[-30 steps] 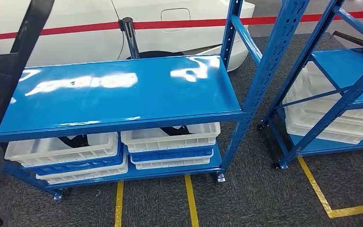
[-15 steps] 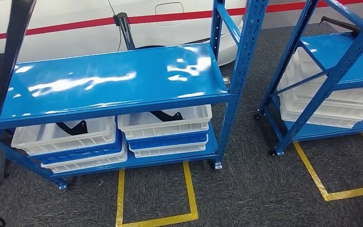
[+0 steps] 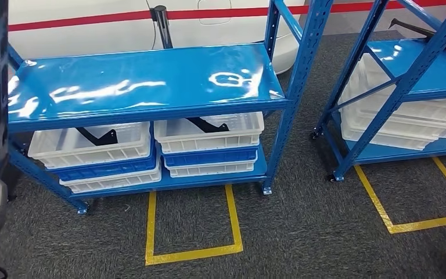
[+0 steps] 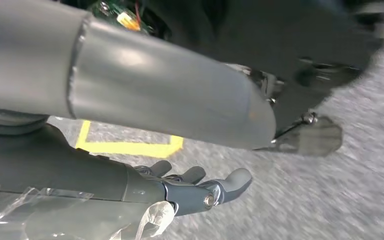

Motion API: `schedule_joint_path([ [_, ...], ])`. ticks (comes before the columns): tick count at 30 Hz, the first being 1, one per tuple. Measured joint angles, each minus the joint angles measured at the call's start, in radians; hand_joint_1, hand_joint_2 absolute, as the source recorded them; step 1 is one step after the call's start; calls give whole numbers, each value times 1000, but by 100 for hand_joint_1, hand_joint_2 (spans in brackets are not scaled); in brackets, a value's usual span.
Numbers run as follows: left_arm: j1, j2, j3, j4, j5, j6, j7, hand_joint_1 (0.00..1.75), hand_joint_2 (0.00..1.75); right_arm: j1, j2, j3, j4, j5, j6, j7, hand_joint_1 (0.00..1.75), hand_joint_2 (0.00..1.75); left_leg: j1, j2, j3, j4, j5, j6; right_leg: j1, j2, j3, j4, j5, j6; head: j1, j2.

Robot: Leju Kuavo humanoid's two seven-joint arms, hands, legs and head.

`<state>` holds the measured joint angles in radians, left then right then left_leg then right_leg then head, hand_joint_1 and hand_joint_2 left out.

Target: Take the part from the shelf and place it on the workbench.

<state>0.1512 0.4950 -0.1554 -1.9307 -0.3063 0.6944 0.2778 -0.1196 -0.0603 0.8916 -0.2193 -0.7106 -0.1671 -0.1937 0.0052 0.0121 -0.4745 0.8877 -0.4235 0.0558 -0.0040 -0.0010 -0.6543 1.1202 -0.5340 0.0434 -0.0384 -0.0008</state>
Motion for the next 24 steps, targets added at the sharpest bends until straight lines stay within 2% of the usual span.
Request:
schedule_joint_path([
  [1,3,-4,1,0,19,0,-14,175,175,1,0,0,0,0,0,0,0,0,0,0,-15,1,11,0,0,0,-13,66,-32,2,0,0],
  [2,6,-9,3,0,36,1,-27,175,175,1,0,0,0,-1,0,0,0,0,-1,0,-30,4,22,-1,0,0,-15,111,-39,3,1,0],
  [3,9,-13,6,0,51,1,-39,175,175,1,0,0,0,-1,0,0,0,0,-1,0,-44,7,32,-3,0,0,-1,123,-22,3,1,0],
  [4,11,-18,11,1,63,1,-50,175,175,1,0,0,0,-2,0,-1,0,0,-1,0,-58,11,41,-5,-1,0,33,93,10,2,1,0],
  [5,12,-22,15,1,73,2,-60,175,175,1,0,0,0,-2,0,-2,0,0,-1,0,-70,17,48,-8,0,0,84,29,39,-2,1,0],
  [6,13,-26,20,2,79,2,-68,175,175,0,-1,0,0,-3,0,-2,0,0,-2,0,-81,23,55,-12,1,1,141,-52,53,-6,1,0],
  [7,14,-29,24,2,82,3,-73,175,175,0,-2,0,0,-3,0,-3,0,0,-3,1,-90,28,61,-17,3,1,188,-127,54,-10,1,0],
  [8,14,-31,26,2,83,4,-76,175,175,1,-3,0,0,-3,0,-4,0,0,-3,2,-96,32,68,-22,6,2,217,-178,46,-14,0,0],
  [9,15,-33,28,2,84,5,-77,175,175,0,-4,0,0,-3,0,-4,0,0,-2,3,-101,32,76,-28,9,2,226,-202,38,-19,0,0],
  [11,16,-37,33,2,84,7,-79,175,175,-1,-3,0,0,-3,0,-5,0,0,2,3,-110,32,86,-40,9,1,216,-212,50,-32,0,0],
  [12,17,-39,37,2,84,7,-79,175,175,-1,-3,0,0,-3,0,-5,0,0,4,2,-119,44,70,-46,8,-1,207,-214,61,-41,0,0],
  [13,18,-41,41,2,84,8,-79,175,175,-2,-3,0,0,-3,0,-5,0,0,6,0,-134,75,37,-52,6,-3,198,-217,73,-48,0,0],
  [15,20,-44,46,2,85,8,-80,175,175,-2,-4,0,0,-3,0,-5,0,0,11,-2,-174,201,-65,-64,4,-7,175,-218,93,-56,-1,0],
  [16,20,-46,47,3,85,8,-81,175,175,-2,-4,0,0,-3,0,-5,0,0,13,-2,-191,272,-103,-69,4,-8,164,-217,101,-57,-1,0],
  [17,21,-48,48,3,85,8,-81,175,175,-1,-4,0,0,-3,0,-5,0,0,15,-2,-199,326,-121,-73,4,-8,151,-215,110,-56,-1,0],
  [18,22,-49,49,3,85,8,-82,175,175,-1,-4,0,0,-3,0,-5,0,0,17,-2,-190,346,-115,-75,3,-8,137,-212,118,-54,-1,0],
  [19,22,-50,50,3,85,8,-82,175,175,-1,-3,0,0,-3,0,-5,0,0,19,-2,-161,324,-91,-77,1,-8,124,-209,126,-51,-1,0],
  [21,21,-50,51,3,84,8,-82,175,175,-2,-3,0,0,-4,0,-5,0,0,22,-2,-57,185,-43,-78,-1,-7,100,-201,140,-42,-1,0],
  [22,20,-51,51,3,83,8,-82,175,175,-2,-3,0,0,-4,0,-5,0,0,20,-4,-5,103,-36,-75,0,-6,92,-197,147,-36,-1,0],
  [23,19,-51,52,3,83,9,-81,175,175,-3,-3,0,0,-5,0,-5,0,0,18,-6,30,46,-36,-69,1,-6,86,-196,155,-30,-1,0],
  [24,19,-52,52,3,83,9,-81,175,175,-3,-4,0,0,-7,0,-5,0,0,15,-8,46,15,-41,-63,1,-6,81,-195,162,-24,-1,0],
])
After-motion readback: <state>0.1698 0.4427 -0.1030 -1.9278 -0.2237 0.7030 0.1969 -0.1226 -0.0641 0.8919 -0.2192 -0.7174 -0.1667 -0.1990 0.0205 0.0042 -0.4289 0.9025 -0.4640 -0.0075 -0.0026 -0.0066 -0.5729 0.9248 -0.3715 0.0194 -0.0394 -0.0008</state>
